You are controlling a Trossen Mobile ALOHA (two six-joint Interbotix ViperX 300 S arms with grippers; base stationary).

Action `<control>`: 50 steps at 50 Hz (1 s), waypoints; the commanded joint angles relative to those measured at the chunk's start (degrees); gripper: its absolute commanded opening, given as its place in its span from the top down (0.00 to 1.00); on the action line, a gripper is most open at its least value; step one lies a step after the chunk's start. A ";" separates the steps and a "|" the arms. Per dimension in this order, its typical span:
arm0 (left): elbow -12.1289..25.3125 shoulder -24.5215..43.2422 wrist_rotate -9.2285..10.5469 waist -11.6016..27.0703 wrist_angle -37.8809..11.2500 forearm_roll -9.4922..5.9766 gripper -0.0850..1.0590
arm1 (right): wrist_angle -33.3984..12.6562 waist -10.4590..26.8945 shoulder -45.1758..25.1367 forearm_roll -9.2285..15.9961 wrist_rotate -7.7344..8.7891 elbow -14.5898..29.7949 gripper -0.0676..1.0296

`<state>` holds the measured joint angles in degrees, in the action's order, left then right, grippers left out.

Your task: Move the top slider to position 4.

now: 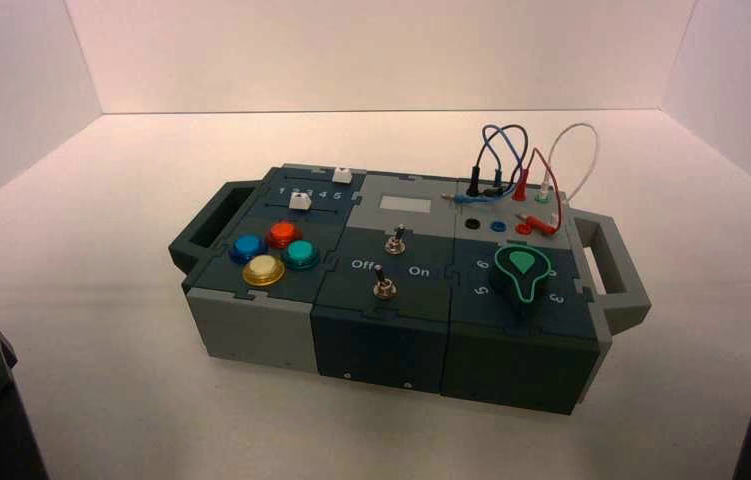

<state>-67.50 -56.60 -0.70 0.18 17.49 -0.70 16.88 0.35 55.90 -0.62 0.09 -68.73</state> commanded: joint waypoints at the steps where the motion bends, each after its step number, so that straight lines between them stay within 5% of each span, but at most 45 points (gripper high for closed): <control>1: 0.70 0.26 -0.35 0.09 0.53 0.00 0.95 | 0.53 -0.09 -0.35 0.00 0.00 0.88 0.96; 20: 0.79 0.53 -0.35 0.09 0.44 0.00 0.95 | -0.09 0.00 -0.44 -0.09 0.00 0.97 0.96; 31: 2.99 2.46 -0.44 0.88 -6.42 0.00 0.95 | -8.09 2.29 -2.37 0.18 -0.44 3.43 0.96; 50: 9.76 11.16 -0.53 6.24 -25.22 0.00 0.95 | -23.82 18.63 -11.25 1.14 -0.88 8.96 0.96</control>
<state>-61.00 -47.81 -0.97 5.36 -4.13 -0.70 -3.96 14.33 48.25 0.00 -0.53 -63.02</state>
